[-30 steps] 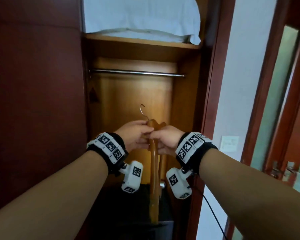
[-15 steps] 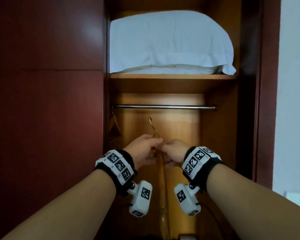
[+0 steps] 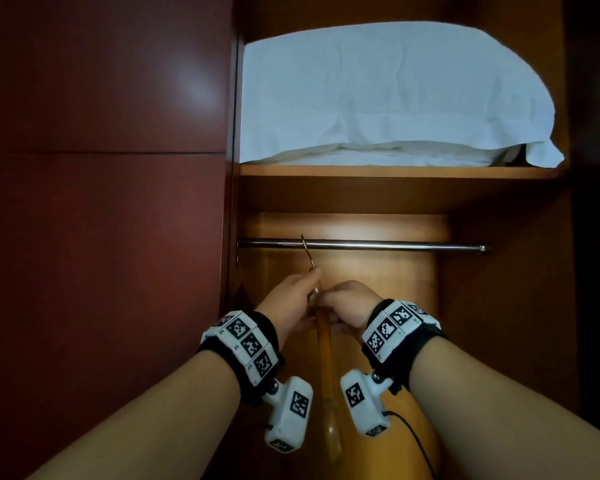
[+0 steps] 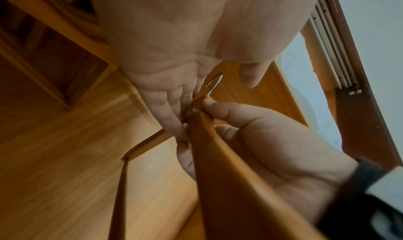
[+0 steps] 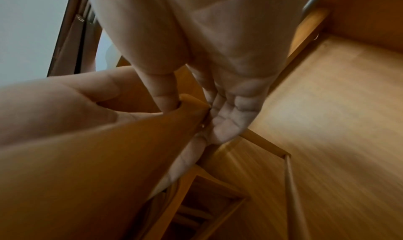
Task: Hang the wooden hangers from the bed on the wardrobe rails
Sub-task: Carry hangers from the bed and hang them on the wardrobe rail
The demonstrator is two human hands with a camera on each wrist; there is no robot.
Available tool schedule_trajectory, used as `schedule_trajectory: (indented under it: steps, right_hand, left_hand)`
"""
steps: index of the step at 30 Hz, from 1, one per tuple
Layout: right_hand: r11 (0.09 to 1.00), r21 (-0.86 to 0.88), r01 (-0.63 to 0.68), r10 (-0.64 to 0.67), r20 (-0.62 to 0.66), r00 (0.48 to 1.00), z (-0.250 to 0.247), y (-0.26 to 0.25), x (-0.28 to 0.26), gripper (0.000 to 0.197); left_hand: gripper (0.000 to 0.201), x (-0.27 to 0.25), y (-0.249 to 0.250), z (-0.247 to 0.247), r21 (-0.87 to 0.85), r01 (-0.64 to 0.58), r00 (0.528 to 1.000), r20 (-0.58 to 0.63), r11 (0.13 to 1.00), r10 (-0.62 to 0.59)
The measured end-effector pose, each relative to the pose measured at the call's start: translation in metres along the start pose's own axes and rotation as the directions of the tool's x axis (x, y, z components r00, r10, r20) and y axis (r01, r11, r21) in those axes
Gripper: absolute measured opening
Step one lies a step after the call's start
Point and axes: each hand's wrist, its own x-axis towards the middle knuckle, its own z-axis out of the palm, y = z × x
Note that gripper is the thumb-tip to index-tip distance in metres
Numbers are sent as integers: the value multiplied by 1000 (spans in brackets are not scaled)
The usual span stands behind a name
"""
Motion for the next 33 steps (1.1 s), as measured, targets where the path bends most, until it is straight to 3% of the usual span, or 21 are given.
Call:
schedule_trajectory:
  steps: [1,5,8,12,16,21,25,29,33]
  right_hand:
    - [1000,-11,5,-5,-6,1000,2,1,10,54]
    - [998,-62,29,-30,-11,999,3,-6,30,32]
    - [994,-99,38,-37,12,999,5,-14,50,33]
    - [989,-137,57,-53,32,998,11,-20,82,33]
    - [984,-128,124,-114,82,990,20,-20,111,22]
    - [973,-183,138,-123,92,988,35,-16,139,43]
    - [979,-171,109,-91,108,990,47,-12,157,40]
    - [986,-79,146,-135,130,982,59,-2,171,39]
    - [967,-205,153,-123,149,981,65,3,183,40]
  left_hand:
    - [39,6,0,-2,17,2,1000,-9,1000,-2]
    - [52,26,-4,-8,85,-11,997,-81,996,18]
    - [79,36,-5,-10,135,-19,992,-120,991,36]
    - [92,44,0,-10,193,34,982,-191,981,4]
    - [89,55,4,-14,279,73,955,-295,958,13]
    - [91,66,0,-19,360,86,944,-328,929,40]
    - [86,69,0,-21,386,117,916,-398,915,51]
    - [87,72,-3,-24,405,124,917,-396,906,51]
    - [85,74,-5,-25,397,160,922,-387,904,6]
